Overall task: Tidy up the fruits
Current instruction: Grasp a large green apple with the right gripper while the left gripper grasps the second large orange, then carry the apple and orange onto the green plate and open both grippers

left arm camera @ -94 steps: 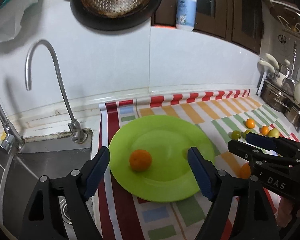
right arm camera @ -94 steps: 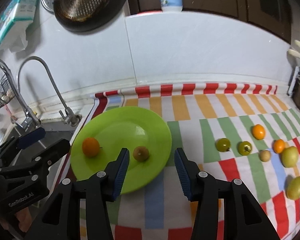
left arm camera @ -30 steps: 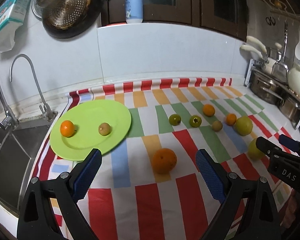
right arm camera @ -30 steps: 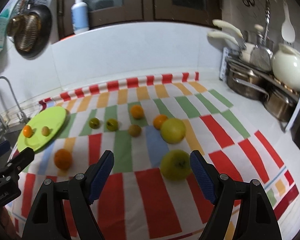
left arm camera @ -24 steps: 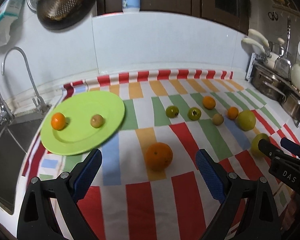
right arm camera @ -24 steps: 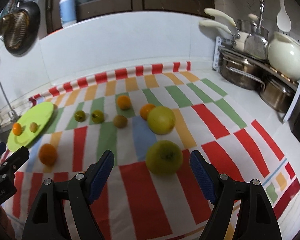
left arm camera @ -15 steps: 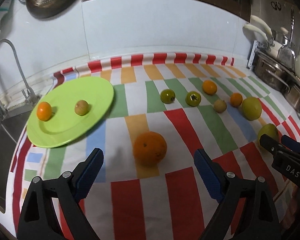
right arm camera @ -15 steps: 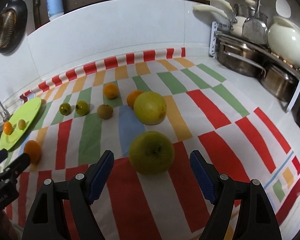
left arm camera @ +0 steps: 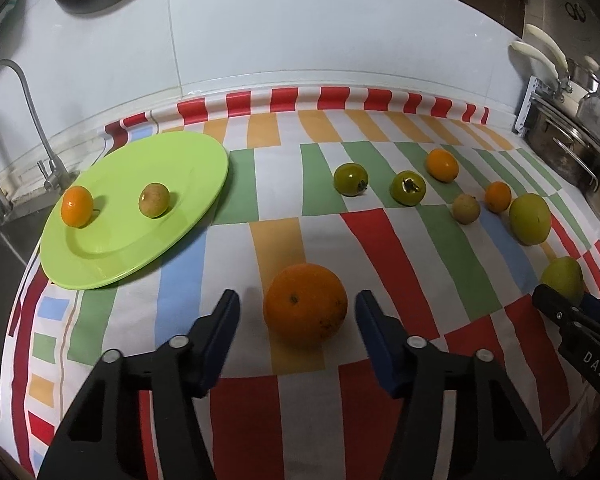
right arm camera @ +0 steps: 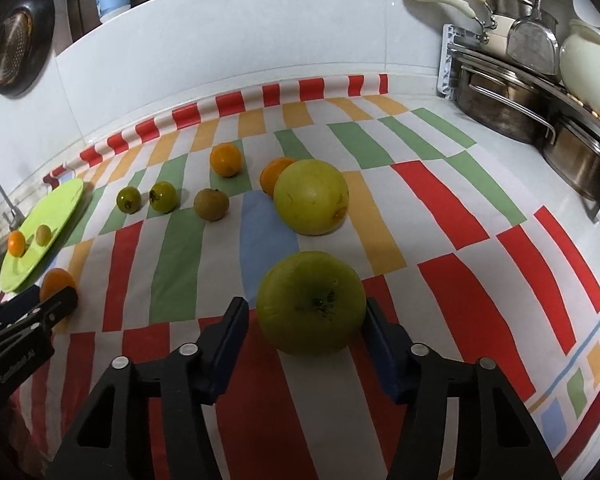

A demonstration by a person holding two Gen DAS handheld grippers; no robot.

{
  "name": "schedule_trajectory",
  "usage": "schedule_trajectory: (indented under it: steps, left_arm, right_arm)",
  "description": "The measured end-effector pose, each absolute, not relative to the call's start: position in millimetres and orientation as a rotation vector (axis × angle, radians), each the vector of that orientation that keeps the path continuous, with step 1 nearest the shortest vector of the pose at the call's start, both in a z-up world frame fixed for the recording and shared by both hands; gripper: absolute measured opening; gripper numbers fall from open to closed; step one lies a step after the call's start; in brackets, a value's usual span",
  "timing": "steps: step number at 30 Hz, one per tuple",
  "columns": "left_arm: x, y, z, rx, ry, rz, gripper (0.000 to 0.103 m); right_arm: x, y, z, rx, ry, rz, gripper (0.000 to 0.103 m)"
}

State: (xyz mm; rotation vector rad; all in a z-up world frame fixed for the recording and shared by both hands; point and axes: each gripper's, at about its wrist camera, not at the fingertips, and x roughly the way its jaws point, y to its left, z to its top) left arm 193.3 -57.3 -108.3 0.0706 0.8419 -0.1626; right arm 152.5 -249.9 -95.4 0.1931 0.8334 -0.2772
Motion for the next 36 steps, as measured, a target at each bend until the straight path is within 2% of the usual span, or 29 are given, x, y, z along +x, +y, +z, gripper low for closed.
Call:
schedule_trajectory:
  steps: [2, 5, 21, 36]
  left_arm:
    - [194.8, -57.3, -108.0, 0.071, 0.840, -0.168, 0.048]
    - [196.5, -57.6, -108.0, 0.054, 0.846, -0.185, 0.042]
    - [176.3, -47.8, -81.7, 0.105, 0.769, -0.275, 0.041]
    - [145.1, 8.8, -39.8, 0.087, 0.672, -0.280, 0.041]
  right_arm:
    - [153.2, -249.2, -94.2, 0.179, 0.828, -0.283, 0.051]
    - [154.4, -248.1, -93.4, 0.161, 0.831, -0.284, 0.051]
    - [148.6, -223.1, -75.7, 0.156, 0.790, -0.160, 0.050]
    - [140.5, -149.2, -34.7, 0.089, 0.702, -0.009, 0.050]
